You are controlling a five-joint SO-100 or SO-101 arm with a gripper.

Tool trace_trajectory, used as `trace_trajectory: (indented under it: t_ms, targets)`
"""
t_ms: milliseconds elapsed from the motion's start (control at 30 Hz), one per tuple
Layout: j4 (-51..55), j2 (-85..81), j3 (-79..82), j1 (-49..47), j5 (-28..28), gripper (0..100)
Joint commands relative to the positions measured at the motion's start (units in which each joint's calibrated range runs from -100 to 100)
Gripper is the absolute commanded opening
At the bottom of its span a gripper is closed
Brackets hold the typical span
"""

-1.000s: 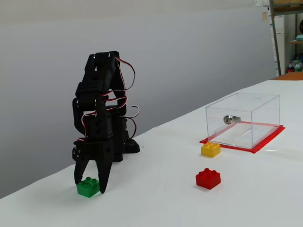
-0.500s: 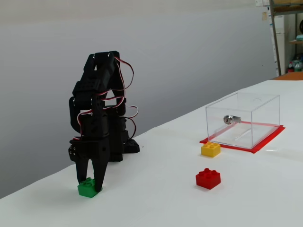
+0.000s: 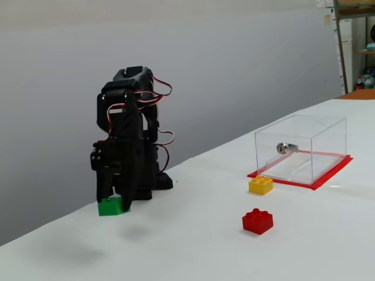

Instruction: Pick the green lego brick and place it into the transparent box

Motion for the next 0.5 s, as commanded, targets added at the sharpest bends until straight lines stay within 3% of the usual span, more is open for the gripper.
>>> trace_trajectory:
  t_ms: [0, 467]
  targets:
    - [0.8, -9.2, -3.0, -3.6, 0.3, 12]
    - [0.8, -20.3, -11.8, -17.2, 1.5, 11]
